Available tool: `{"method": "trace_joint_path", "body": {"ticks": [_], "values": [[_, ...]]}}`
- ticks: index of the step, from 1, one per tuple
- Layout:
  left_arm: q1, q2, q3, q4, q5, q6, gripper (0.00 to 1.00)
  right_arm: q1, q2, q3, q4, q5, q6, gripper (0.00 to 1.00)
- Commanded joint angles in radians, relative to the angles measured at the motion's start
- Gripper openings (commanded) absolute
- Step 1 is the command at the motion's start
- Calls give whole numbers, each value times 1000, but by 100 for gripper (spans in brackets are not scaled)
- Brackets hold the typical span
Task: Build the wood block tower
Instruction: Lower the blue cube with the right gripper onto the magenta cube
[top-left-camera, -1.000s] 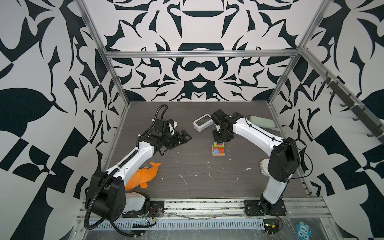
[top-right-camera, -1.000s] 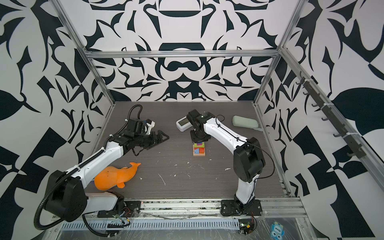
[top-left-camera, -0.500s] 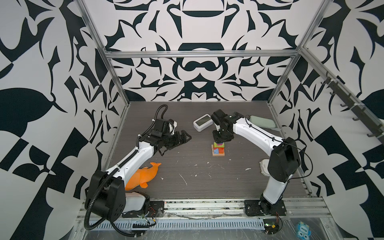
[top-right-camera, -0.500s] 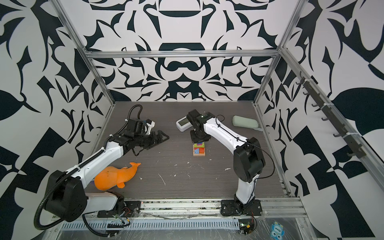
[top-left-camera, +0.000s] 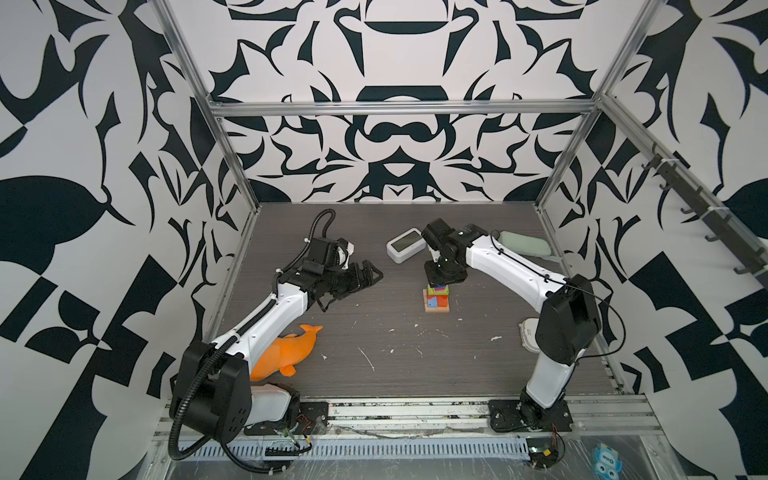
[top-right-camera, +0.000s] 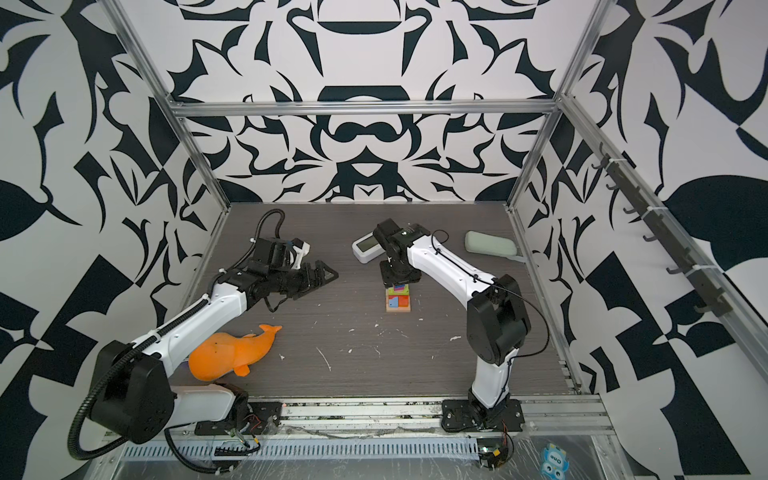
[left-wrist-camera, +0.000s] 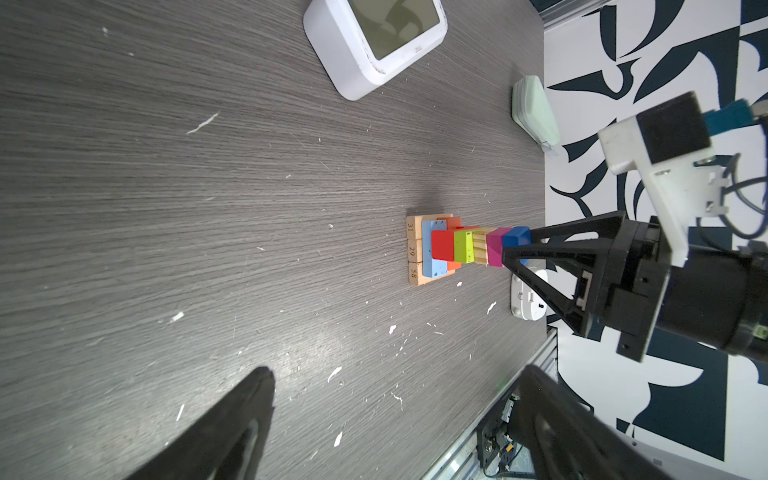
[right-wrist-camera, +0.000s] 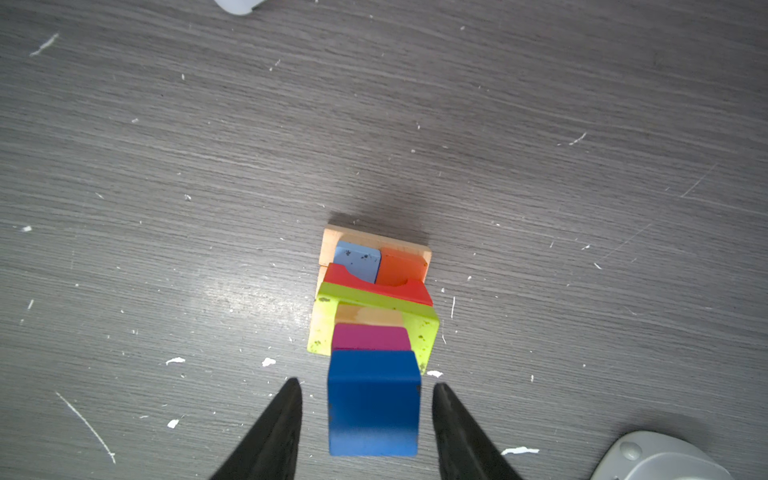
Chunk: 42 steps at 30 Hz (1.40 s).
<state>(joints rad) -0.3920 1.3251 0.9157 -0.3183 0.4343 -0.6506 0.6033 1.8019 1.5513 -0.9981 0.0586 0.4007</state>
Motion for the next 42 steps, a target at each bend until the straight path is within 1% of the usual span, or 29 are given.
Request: {"method": "trace_joint_path", "body": {"ticks": [1,17,26,34,42], "values": [[4,-12,-5,-6,5,6,94,-3,-5,16,-9,10,10,55],[5,-17,-12,-6,0,9,94,7,20,-3,13,9,40,55],[4,-20,-15,-10,-2,12,94,8,34,-5,18,6,46,50],[5,-23,-15,-13,-4,12,95,9,32,-16,27,4,55,49],[4,-25,-15,-14,-5,12,94,11,33,-13,24,12,56,45]]}}
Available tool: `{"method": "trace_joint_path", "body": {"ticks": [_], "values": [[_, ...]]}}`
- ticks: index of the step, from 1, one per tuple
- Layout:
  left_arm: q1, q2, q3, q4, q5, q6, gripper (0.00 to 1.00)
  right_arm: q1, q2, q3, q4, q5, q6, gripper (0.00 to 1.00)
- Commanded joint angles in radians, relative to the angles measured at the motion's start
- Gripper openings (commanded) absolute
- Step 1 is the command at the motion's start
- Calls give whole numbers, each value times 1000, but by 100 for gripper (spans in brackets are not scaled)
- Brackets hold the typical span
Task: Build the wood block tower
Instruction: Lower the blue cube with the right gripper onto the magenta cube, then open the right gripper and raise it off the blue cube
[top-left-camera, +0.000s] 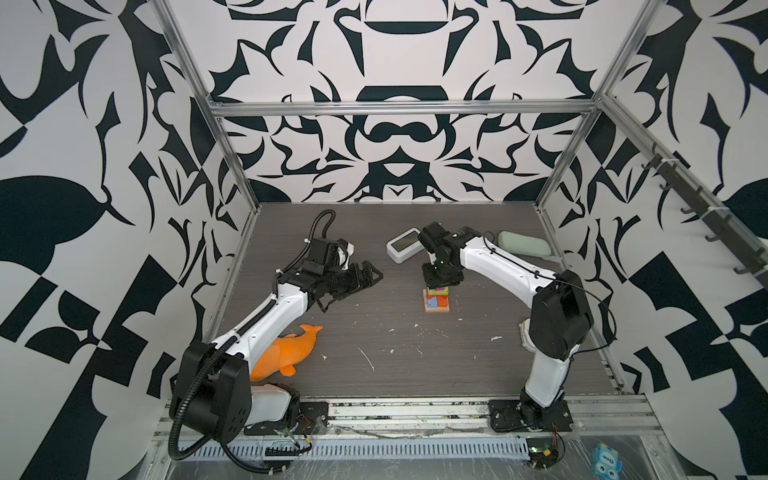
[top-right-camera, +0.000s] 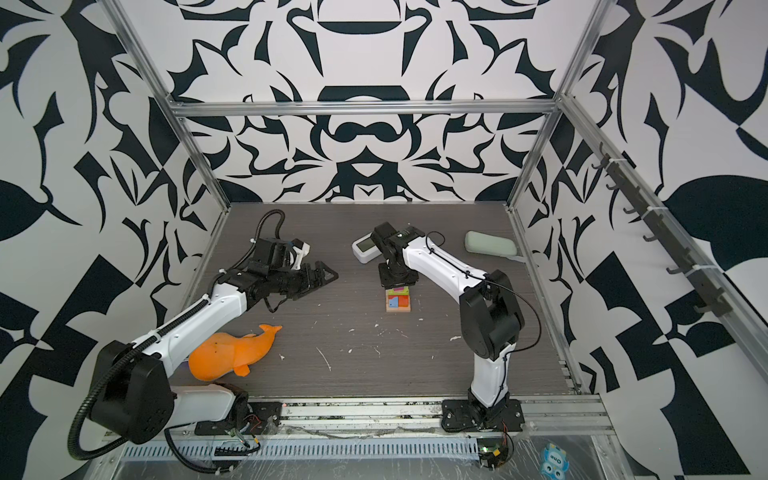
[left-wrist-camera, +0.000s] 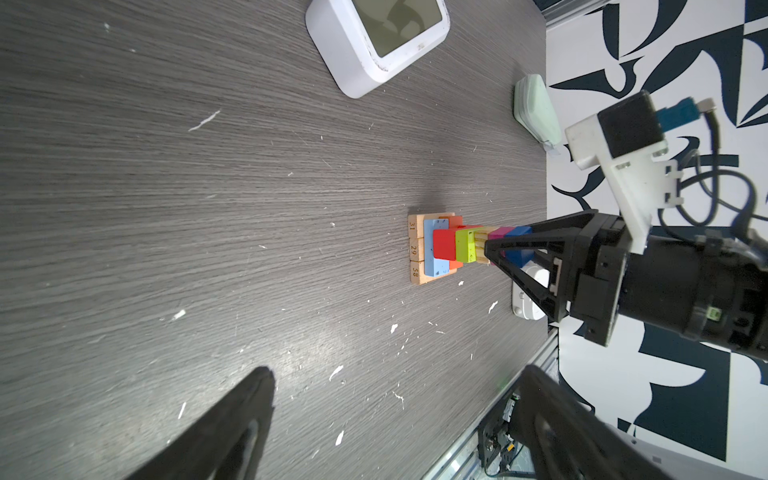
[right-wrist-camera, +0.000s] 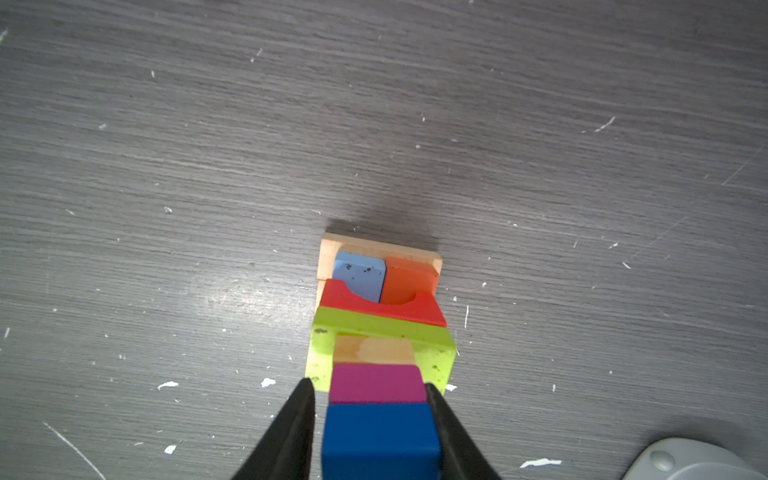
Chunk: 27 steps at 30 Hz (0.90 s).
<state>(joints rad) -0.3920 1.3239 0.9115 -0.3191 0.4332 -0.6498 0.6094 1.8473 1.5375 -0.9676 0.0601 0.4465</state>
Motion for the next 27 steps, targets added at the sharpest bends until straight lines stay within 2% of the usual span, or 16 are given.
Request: {"method": "trace_joint_path", "body": {"ticks": [1,6,9,21,27], "values": [[4,-23,-10,-13,-5,12,95,4,-11,3,-8,12,10,45],[4,-22,-11,-13,-5,13,94,4,-10,4,-12,15,10,46],[5,-20,-10,-13,-4,13,94,5,-13,7,-15,21,9,50],[5,0,26,-44,-20,38,95,5,-95,25,-10,9,-16,74],[6,12,71,-74,-49,63,95,2,-192,21,-3,56,-39,88]]}}
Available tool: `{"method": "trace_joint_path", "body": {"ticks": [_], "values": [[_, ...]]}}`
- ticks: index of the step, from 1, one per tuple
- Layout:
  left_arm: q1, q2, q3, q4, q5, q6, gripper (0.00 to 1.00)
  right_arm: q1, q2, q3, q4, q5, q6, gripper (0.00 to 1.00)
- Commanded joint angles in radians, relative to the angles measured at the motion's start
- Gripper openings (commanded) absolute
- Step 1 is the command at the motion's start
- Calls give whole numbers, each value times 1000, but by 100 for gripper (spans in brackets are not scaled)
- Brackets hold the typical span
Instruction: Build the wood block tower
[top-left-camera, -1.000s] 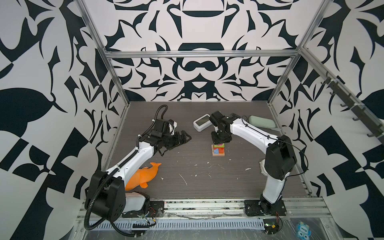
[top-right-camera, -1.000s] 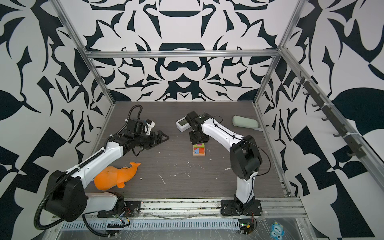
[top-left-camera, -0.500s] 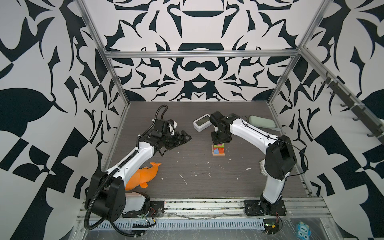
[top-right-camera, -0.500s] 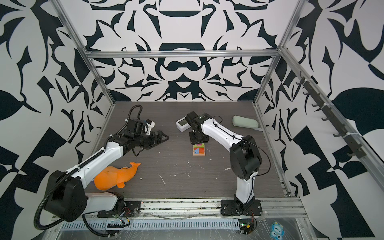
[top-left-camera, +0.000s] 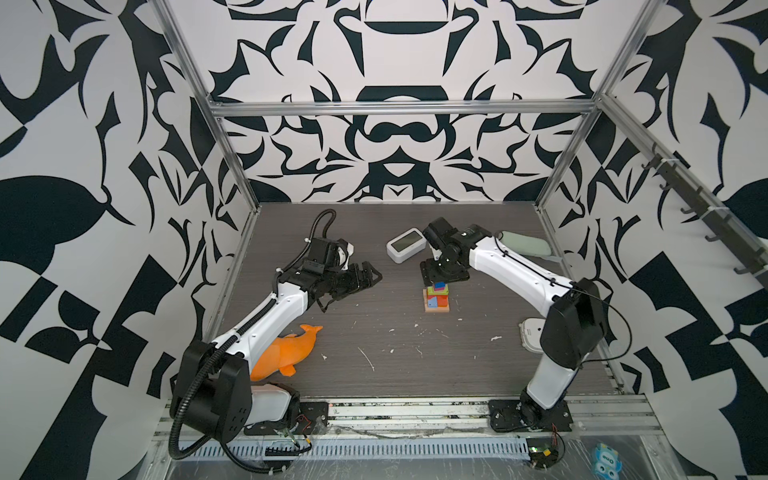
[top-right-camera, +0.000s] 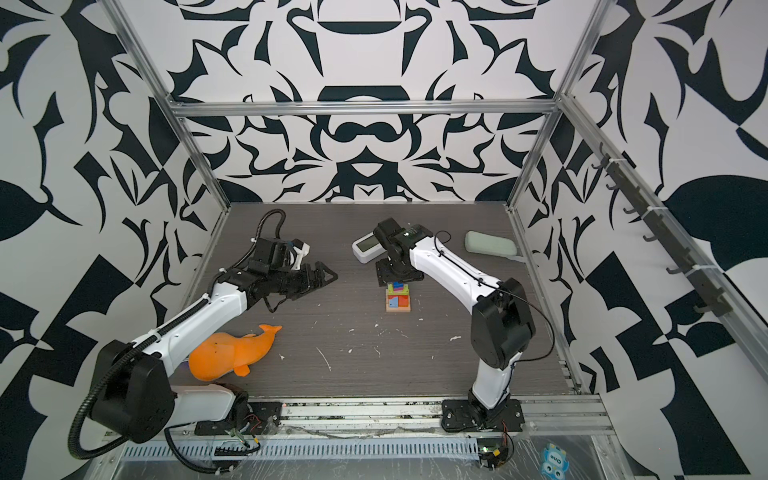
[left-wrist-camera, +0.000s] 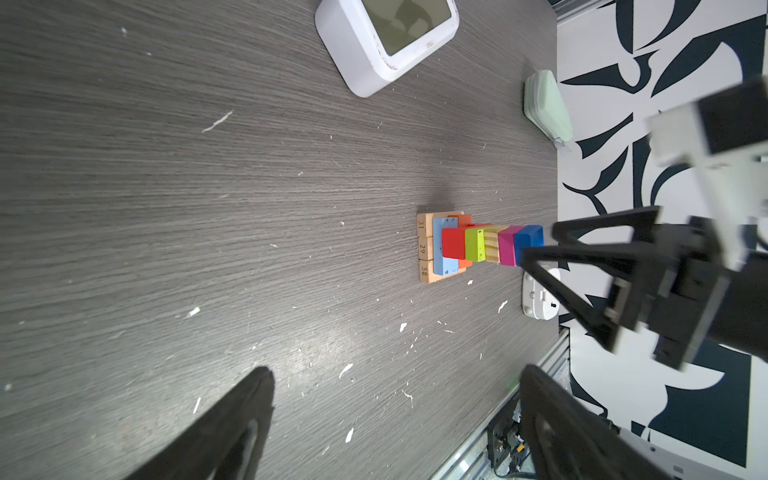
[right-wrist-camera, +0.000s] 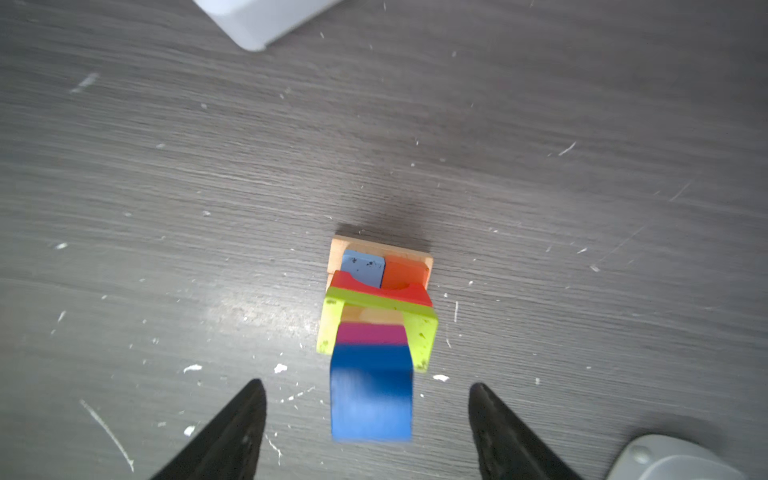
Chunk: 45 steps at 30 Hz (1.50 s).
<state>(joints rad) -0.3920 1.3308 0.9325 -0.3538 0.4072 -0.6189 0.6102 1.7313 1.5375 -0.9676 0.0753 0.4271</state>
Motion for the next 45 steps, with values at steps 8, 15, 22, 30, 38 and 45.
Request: {"method": "trace_joint_path", "body": {"ticks": [8,15,22,30,38,45], "values": [[39,10,142,-109,-101,114,100,-61,-212,-39,62,109,-88,99],[87,9,177,-65,-301,214,100,-165,-348,-250,292,255,-140,99],[205,-19,118,87,-387,406,100,-296,-458,-492,574,363,-199,99],[351,2,-125,393,-439,563,99,-412,-510,-770,891,437,-202,100],[377,124,-310,689,-441,616,99,-436,-470,-1003,1238,402,-295,99],[391,146,-451,992,-466,625,100,-443,-390,-1147,1550,370,-341,100]]}}
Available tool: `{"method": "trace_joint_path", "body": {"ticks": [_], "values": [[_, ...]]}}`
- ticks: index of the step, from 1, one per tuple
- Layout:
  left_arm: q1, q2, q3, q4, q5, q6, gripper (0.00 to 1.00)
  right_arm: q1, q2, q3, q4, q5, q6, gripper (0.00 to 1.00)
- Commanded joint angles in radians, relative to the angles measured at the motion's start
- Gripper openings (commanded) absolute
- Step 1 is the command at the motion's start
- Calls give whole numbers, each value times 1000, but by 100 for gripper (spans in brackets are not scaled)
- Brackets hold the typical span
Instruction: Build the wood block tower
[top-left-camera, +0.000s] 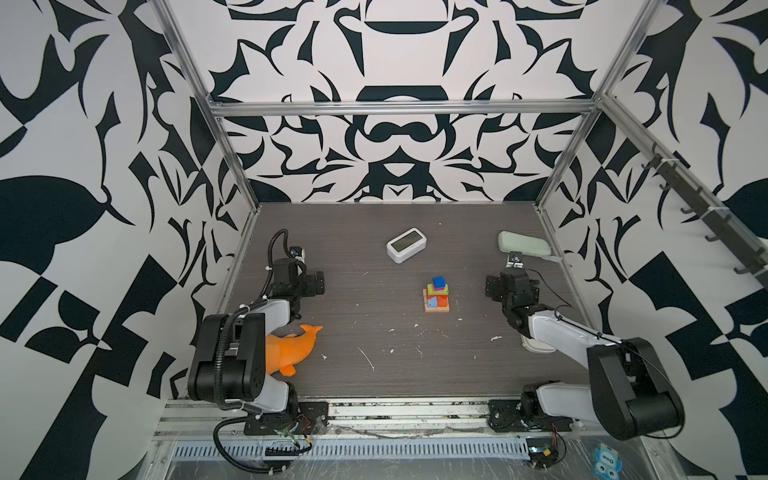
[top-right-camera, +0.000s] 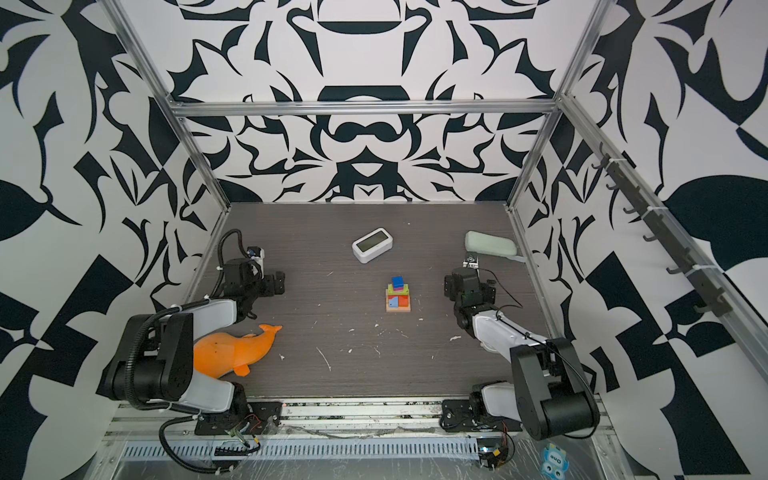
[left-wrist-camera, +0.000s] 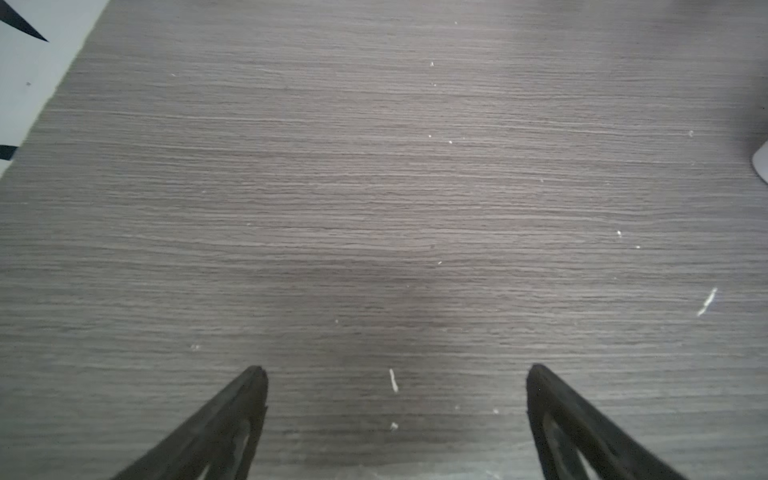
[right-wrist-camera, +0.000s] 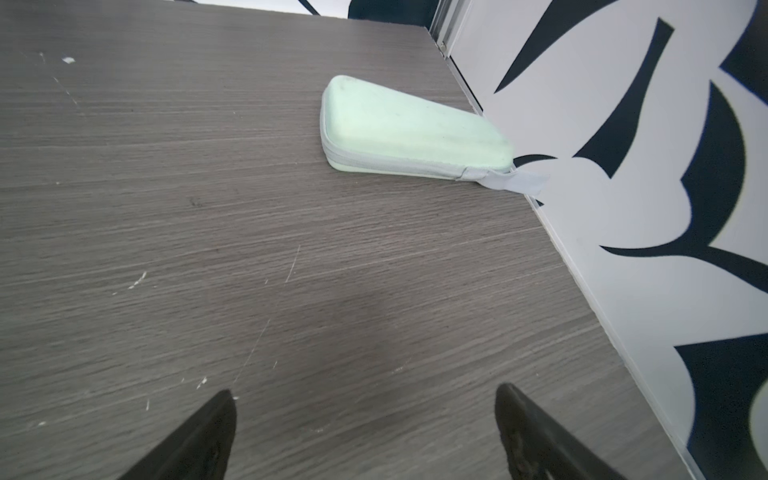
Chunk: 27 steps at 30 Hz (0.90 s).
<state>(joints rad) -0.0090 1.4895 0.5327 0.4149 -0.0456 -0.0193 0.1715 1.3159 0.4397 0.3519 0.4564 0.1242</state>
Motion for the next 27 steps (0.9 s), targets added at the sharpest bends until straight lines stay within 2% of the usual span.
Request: {"method": "trace_joint_path", "body": {"ticks": [1,2,4,7,10,12,14,15,18,19,20,22,23,27], "values": [[18,-7,-79,286,-4,19,100,-6,27,-48,239,1,-45,99],[34,-6,-90,301,0,2,99,-6,20,-41,213,-21,-32,100],[64,13,-109,353,43,-18,100,-7,23,-76,300,-22,-51,99],[75,73,-171,537,-12,-51,99,-7,29,-122,431,-11,-80,99],[83,52,-140,435,-18,-67,100,-7,89,-175,593,10,-86,100],[92,68,-147,476,-21,-76,100,-7,194,-216,782,-5,-108,100],[91,61,-145,459,-21,-76,100,-2,288,-211,887,-47,-146,99],[92,57,-143,452,-20,-77,100,0,276,-204,862,-54,-150,100],[92,60,-140,454,-27,-83,99,-7,251,-95,622,-71,-130,100],[92,59,-142,452,-27,-83,99,-25,254,-95,617,-112,-123,99],[92,57,-143,453,-27,-83,99,-45,247,-99,608,-104,-97,99],[91,57,-142,453,-26,-83,100,-50,242,-97,591,-97,-95,93],[91,58,-142,452,-26,-83,100,-50,248,-100,607,-93,-100,100],[91,57,-143,453,-26,-82,100,-50,241,-102,601,-89,-95,100]]}}
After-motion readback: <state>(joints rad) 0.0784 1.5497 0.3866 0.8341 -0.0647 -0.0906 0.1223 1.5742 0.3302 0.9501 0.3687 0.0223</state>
